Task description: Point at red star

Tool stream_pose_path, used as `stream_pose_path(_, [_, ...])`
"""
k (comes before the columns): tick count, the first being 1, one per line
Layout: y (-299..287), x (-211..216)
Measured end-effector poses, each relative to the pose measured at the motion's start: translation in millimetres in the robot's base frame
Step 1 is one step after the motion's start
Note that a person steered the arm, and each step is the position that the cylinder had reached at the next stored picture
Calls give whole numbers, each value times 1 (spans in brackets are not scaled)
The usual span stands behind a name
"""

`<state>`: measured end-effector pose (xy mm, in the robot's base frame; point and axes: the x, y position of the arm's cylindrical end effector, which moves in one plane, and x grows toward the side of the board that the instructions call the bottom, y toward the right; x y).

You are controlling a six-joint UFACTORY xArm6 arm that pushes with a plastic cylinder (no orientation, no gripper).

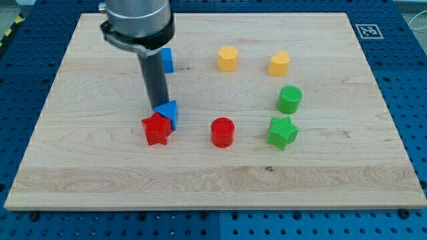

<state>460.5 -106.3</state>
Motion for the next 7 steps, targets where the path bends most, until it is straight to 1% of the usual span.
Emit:
stream_pose_path(1, [-44, 0])
stream_pose_path(2, [-57, 3])
stream_pose_path(3, [-58, 13])
stream_pose_path(4, [-59, 39])
stream_pose_path(5, [-49, 71])
stream_pose_path(6, [-17, 86])
stream_pose_path(7, [25, 85])
